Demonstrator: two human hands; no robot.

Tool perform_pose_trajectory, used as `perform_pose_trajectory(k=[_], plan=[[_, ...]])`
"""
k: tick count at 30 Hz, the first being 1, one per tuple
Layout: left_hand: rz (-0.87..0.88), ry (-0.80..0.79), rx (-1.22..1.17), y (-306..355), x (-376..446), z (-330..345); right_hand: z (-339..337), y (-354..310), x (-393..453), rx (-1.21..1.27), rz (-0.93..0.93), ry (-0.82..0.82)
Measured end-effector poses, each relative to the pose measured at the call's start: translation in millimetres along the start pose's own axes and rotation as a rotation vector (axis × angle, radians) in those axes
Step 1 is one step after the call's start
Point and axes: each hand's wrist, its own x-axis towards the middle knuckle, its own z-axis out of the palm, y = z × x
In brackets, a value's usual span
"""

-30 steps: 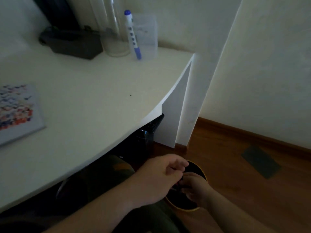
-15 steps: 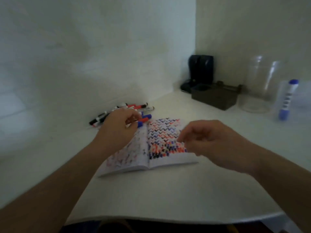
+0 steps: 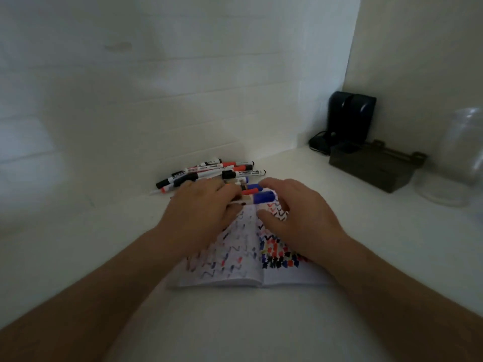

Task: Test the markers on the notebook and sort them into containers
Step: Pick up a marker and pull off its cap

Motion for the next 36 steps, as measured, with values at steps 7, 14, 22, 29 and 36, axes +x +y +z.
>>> perform_pose_trajectory(k=[7,14,22,29,36], plan=[[-0.199,0.028,-0.899,51,43,-31,-4,7,3,0.245,0.239,0.124],[-0.045,-0.189,-0.610,56,33,15,-19,10,3,1.191,0.592,-0.053],[0.070,-0.168,-0.649,70,25,17,-22,13,2,1.182,0.433,0.001],[0.021,-0.243,-0.815,69,30,16,-30,19,-2,1.170,0.398,-0.061],[-0.089,-0.345,-0.862,63,27,14,-77,41,-7,1.262,0.329,-0.157]])
